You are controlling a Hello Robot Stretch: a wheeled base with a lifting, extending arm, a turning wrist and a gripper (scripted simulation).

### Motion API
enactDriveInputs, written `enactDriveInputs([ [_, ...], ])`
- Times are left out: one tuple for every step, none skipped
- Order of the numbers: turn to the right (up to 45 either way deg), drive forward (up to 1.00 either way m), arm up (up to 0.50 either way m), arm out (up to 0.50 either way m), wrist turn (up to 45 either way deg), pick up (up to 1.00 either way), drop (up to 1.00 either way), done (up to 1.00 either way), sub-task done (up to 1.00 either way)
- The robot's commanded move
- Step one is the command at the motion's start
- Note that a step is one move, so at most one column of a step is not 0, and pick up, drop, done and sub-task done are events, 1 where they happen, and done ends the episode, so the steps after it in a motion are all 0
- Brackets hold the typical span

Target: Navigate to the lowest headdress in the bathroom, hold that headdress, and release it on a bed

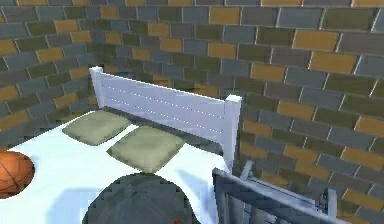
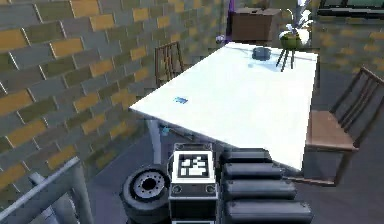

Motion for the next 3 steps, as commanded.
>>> enactDriveInputs([
  [45.0, 0.00, 0.00, 0.00, 0.0, 0.00, 0.00, 0.00, 0.00],
  [45.0, 0.00, 0.00, 0.00, 0.0, 0.00, 0.00, 0.00, 0.00],
  [27.0, 0.00, 0.00, 0.00, 0.0, 0.00, 0.00, 0.00, 0.00],
])
